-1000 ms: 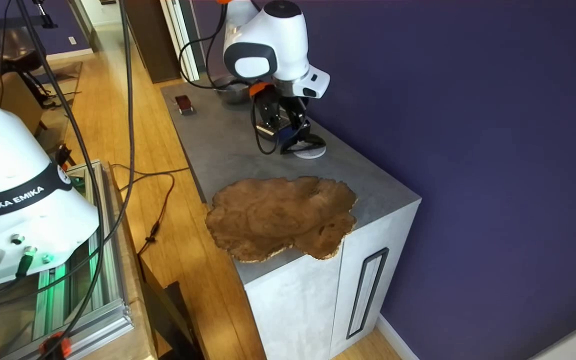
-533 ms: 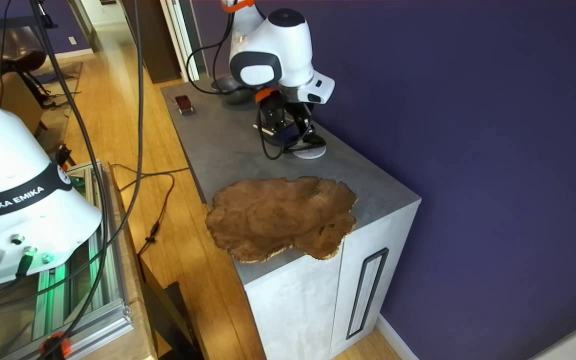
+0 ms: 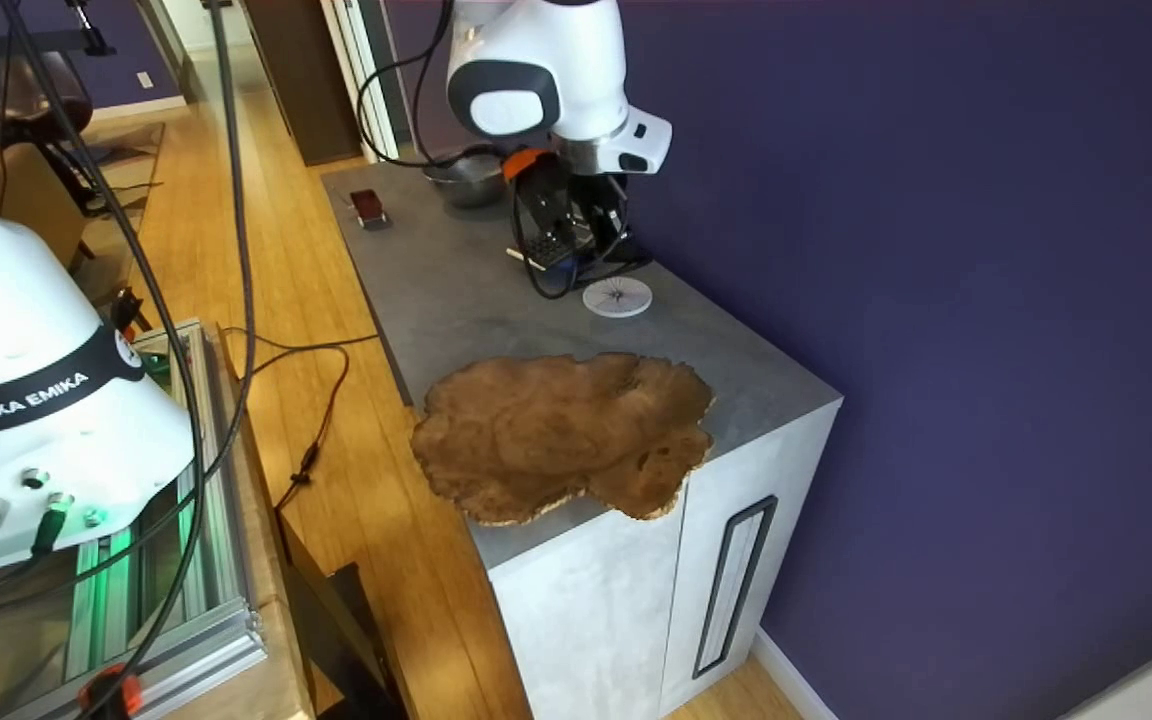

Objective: Put the glasses in the key bowl

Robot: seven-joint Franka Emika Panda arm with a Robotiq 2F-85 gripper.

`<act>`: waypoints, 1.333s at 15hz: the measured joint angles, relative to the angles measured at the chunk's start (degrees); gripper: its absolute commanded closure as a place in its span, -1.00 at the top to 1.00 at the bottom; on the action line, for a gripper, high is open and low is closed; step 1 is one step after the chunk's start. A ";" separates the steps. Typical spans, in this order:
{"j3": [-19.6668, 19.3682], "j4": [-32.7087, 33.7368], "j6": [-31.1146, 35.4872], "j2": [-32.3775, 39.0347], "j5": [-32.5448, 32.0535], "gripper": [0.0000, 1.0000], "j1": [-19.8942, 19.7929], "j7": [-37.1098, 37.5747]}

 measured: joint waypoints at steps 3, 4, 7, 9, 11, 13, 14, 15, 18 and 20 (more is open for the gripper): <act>3.73 -4.74 -11.39 -9.58 -0.06 -0.93 -7.13 -9.33; 3.72 -6.15 -16.03 -12.80 -0.17 -0.93 -8.98 -12.49; -0.13 -9.56 -30.95 -21.47 -3.41 -0.71 -12.80 -21.27; -7.09 -10.32 -38.52 -25.24 -4.24 -0.71 -11.13 -27.77; -9.10 -10.67 -40.19 -26.58 -4.33 -0.93 -10.76 -29.92; -10.39 -10.85 -40.21 -26.57 -4.33 -0.93 -8.91 -30.03; -12.52 -10.85 -38.97 -26.33 -4.29 -0.93 -6.69 -30.06; -14.49 -10.80 -36.93 -25.85 -4.01 -0.93 -4.93 -30.66; -19.34 -9.91 -27.73 -21.97 -3.81 -0.93 -2.65 -33.19; -21.43 -8.52 -23.20 -17.98 -3.74 -0.93 -2.72 -34.26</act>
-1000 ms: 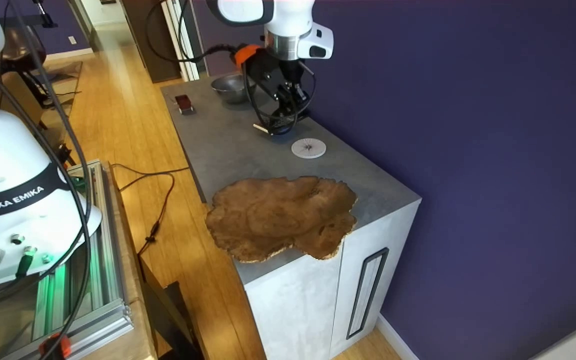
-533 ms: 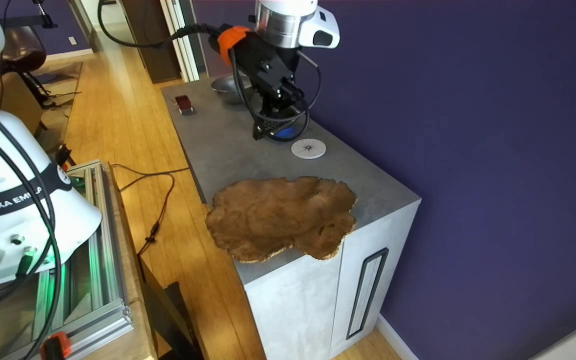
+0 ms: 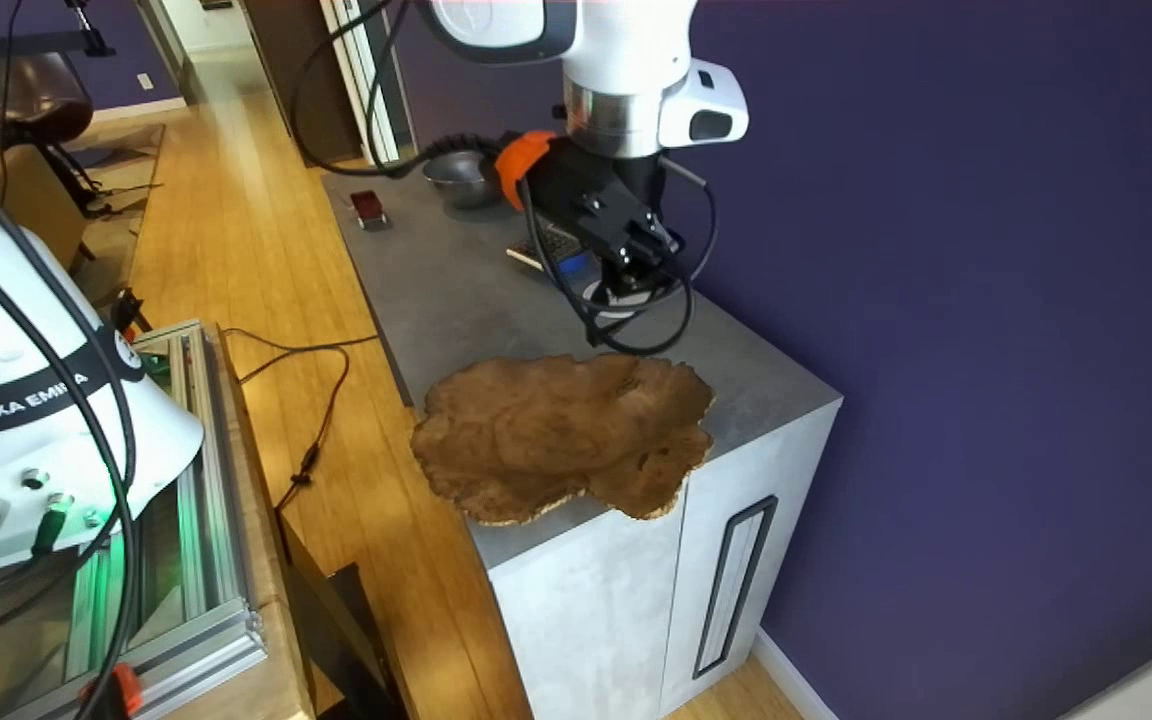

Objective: Put the glasses in the key bowl

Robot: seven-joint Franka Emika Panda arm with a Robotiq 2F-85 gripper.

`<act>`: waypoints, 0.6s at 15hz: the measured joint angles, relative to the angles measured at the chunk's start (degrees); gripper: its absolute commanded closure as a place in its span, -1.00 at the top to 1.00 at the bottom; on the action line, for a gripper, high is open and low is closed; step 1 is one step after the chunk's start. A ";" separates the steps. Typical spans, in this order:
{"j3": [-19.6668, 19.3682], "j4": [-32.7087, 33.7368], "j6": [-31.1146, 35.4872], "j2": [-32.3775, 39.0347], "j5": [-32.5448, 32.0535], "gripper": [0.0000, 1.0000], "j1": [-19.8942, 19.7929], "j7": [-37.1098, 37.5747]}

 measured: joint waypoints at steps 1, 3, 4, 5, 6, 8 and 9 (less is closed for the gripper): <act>-0.61 0.77 1.42 1.99 0.01 -0.93 -0.19 -0.25; -1.05 2.34 3.39 5.79 0.01 -0.93 -0.94 -0.30; -1.05 3.15 4.12 7.47 0.05 -0.93 -1.42 -0.30; -0.97 3.96 4.48 9.02 0.06 -0.93 -1.96 -0.27; -0.86 4.78 4.60 10.34 0.07 -0.21 -2.54 -0.19; -0.63 6.32 4.62 12.44 0.07 -0.05 -3.76 0.15; -0.59 6.97 4.62 13.16 0.07 0.07 -4.32 0.47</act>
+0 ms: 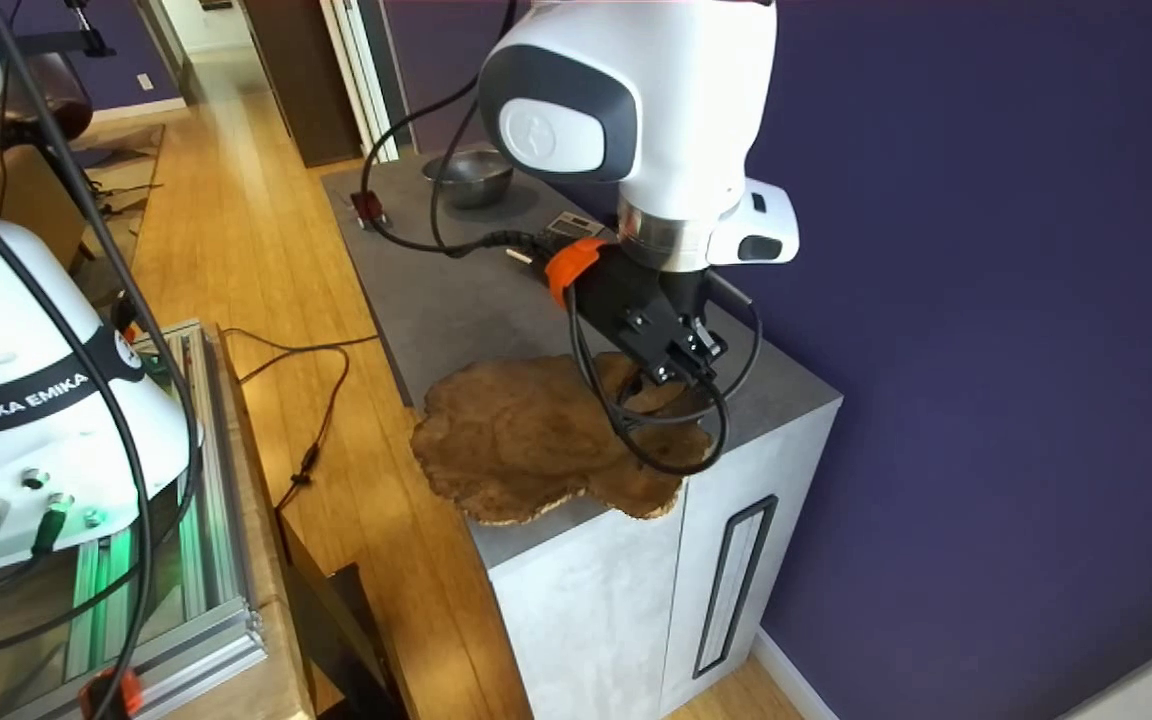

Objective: Put the glasses in the key bowl

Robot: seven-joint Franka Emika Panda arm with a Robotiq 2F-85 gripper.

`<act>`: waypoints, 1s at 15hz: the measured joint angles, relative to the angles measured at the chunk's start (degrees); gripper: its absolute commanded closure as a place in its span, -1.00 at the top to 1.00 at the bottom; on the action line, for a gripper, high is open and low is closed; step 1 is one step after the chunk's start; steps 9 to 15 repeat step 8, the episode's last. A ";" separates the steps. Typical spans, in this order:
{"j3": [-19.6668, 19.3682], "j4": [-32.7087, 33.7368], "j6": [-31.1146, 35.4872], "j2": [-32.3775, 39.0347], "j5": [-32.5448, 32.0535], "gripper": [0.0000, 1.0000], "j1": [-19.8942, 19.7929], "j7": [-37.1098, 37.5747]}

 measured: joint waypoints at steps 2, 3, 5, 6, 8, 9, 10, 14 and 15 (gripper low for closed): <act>0.01 1.34 -0.83 0.65 0.00 0.35 -1.29 0.57; -0.01 2.05 -2.62 0.46 -0.09 0.51 -2.01 0.73; -0.04 3.15 -8.50 -1.18 -0.13 0.77 -3.48 0.68; -0.04 3.45 -12.32 -2.73 0.01 0.93 -4.20 0.16; -0.17 3.66 -21.61 -7.26 0.62 0.71 -5.68 -3.39; -0.17 3.66 -21.61 -7.26 0.62 0.71 -5.68 -3.39; -0.17 3.66 -21.61 -7.26 0.62 0.71 -5.68 -3.39; -0.17 3.66 -21.61 -7.26 0.62 0.71 -5.68 -3.39; -0.17 3.66 -21.61 -7.26 0.62 0.71 -5.68 -3.39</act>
